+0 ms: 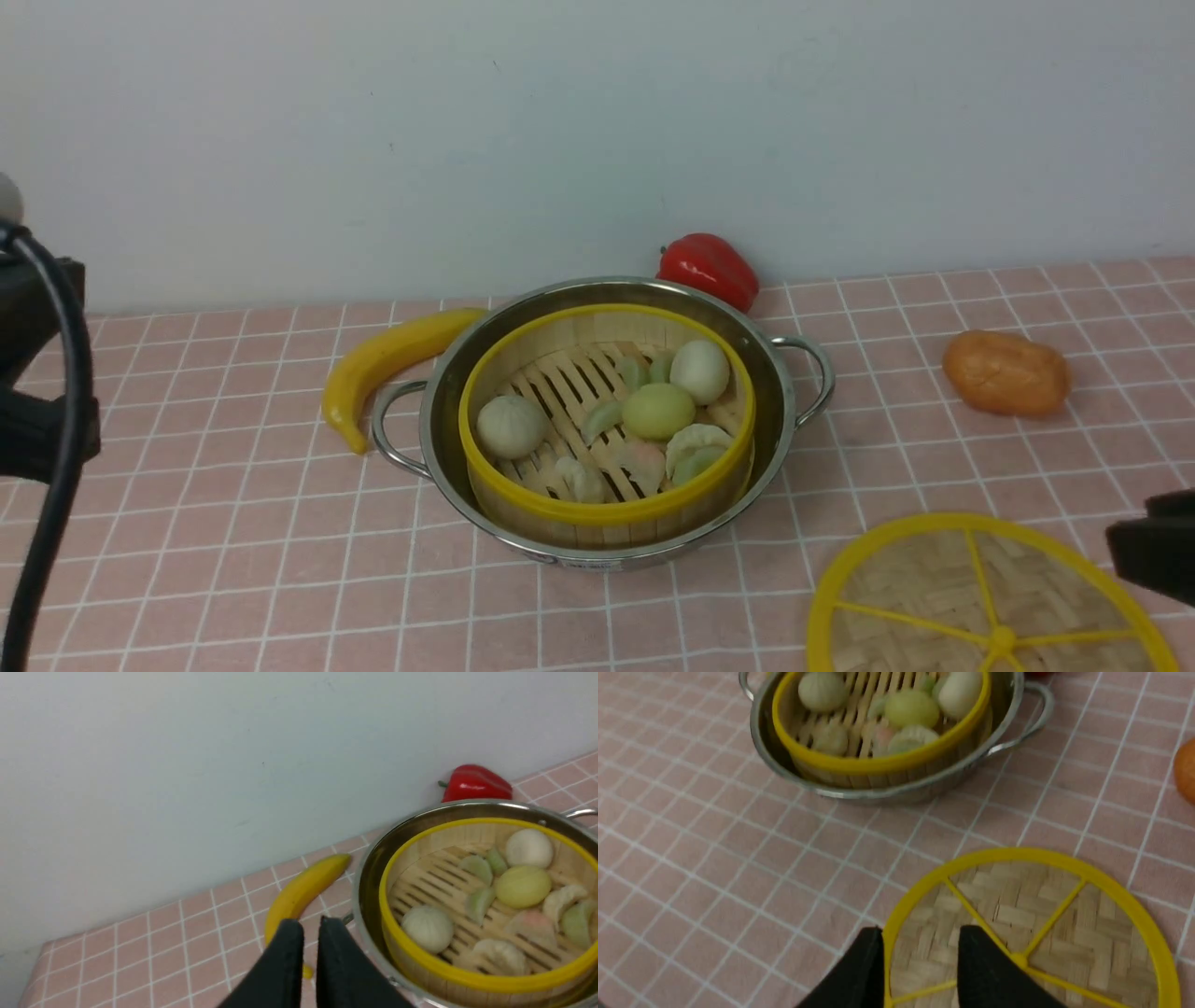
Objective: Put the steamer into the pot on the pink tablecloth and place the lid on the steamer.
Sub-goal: 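Move the gripper down to the bamboo steamer lid and grasp its center knob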
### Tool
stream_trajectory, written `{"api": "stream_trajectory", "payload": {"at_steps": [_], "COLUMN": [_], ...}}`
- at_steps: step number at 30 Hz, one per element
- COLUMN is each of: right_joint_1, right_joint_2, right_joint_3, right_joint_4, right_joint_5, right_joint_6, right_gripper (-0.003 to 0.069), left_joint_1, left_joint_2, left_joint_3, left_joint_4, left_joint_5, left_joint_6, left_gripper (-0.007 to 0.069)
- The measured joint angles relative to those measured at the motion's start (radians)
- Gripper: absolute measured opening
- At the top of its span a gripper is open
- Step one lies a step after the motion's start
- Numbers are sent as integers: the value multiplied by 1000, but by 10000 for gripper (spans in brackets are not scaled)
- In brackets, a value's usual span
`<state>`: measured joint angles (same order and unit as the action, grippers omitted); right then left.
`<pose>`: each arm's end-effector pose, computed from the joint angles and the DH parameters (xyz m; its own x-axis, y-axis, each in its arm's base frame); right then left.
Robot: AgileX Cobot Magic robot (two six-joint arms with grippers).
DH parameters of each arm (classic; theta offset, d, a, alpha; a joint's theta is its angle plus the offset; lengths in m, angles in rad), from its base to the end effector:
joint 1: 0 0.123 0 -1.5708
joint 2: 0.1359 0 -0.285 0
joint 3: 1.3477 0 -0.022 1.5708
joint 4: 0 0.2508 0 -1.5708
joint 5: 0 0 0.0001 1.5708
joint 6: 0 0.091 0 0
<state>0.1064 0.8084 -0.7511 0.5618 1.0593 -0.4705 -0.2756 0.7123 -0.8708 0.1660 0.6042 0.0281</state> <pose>0.1242 0.0558 0.3175 -0.7383 -0.2310 -0.6337 -0.4941 0.8247 0.2751 0.1317 -0.0284 0.3878 -0.2967 0.2540 -0.9206 0.2381 0.9532 0.1862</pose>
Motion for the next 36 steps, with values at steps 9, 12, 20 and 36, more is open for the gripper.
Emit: {"api": "stream_trajectory", "payload": {"at_steps": [9, 12, 20, 36], "right_joint_1": [95, 226, 330, 330], "right_joint_2": [320, 443, 609, 850], "right_joint_3": [-38, -39, -56, -221], "right_joint_4": [-199, -318, -520, -541], "right_joint_5": [69, 43, -41, -4], "right_joint_6": [62, 178, 392, 470], "right_gripper": [243, 243, 243, 243], "left_joint_1": [0, 0, 0, 0], "left_joint_2": [0, 0, 0, 0], "left_joint_3": [0, 0, 0, 0], "left_joint_4": [-21, -22, -24, -25], "left_joint_5": [-55, -53, -47, -21], "left_joint_6": [8, 8, 8, 8], "left_gripper": [43, 43, 55, 85]}}
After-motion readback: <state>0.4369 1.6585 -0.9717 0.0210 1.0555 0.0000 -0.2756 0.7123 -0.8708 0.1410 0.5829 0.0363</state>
